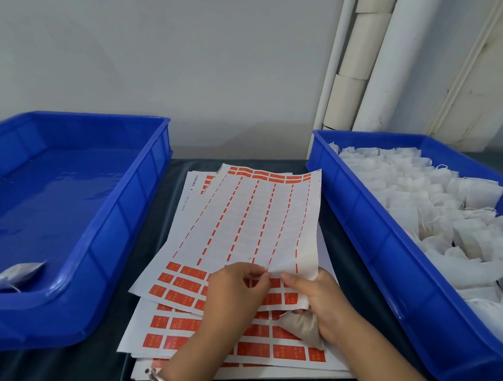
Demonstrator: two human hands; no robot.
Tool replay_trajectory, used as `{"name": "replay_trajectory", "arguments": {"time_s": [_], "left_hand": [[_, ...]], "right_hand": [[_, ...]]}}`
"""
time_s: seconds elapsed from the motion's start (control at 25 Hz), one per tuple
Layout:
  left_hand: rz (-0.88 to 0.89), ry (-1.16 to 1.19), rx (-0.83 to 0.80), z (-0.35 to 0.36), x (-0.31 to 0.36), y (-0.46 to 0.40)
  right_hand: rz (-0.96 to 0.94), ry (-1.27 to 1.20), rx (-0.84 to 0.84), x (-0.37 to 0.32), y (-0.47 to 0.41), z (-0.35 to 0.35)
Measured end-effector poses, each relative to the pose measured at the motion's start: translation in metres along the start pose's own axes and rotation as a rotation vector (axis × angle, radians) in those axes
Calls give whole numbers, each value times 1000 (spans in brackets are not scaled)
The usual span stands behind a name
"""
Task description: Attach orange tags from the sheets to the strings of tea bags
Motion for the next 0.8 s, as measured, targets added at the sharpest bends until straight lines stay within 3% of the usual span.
{"name": "replay_trajectory", "arguments": {"time_s": [0.24, 0.8], "left_hand": [[58, -180, 110, -2, 14, 3], [33, -21, 202, -1, 7, 9]], "right_hand": [[-12, 67, 2, 0, 0, 4], [-14, 66, -34, 2, -2, 8]]}}
Point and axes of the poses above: each hand's wrist, its own y-axis away from the middle knuckle, its own z-axis out of the palm, x = y × z, the point moved 4 cm from there along -y, towards the middle knuckle, and after that the axes turned 14 degrees about -x, right-handed, at the moved point
